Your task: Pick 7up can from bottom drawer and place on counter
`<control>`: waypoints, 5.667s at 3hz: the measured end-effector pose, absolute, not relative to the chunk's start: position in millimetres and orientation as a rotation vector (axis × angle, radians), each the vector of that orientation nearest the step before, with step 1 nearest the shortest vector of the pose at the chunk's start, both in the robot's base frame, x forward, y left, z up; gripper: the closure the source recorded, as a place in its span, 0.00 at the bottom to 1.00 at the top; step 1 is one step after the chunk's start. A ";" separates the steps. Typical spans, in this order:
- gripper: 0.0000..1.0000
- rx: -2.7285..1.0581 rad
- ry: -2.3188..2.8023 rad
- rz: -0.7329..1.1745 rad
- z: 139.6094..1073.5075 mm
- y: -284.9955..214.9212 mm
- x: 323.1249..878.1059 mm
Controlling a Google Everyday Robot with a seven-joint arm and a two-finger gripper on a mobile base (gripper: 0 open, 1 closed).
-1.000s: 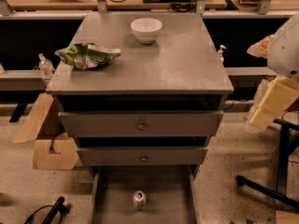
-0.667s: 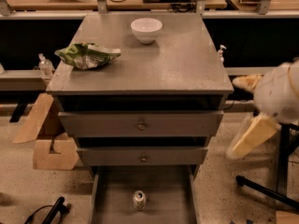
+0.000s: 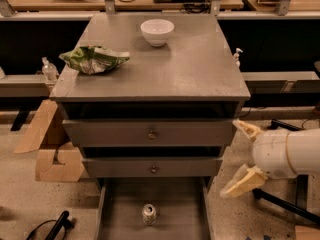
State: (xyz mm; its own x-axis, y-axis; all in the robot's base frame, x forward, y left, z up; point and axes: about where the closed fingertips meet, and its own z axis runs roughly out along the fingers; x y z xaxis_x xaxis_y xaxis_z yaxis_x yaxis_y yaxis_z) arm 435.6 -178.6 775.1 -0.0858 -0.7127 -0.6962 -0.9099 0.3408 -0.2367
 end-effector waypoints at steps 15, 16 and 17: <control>0.58 -1.325 1.635 0.980 177.6 74.1 496.3; 0.81 -1.298 1.657 1.015 184.9 79.0 493.2; 1.00 -1.237 1.690 1.131 266.8 54.5 476.3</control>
Offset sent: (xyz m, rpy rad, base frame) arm 0.0009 -0.0045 -0.0193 -0.0537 -0.0216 0.0455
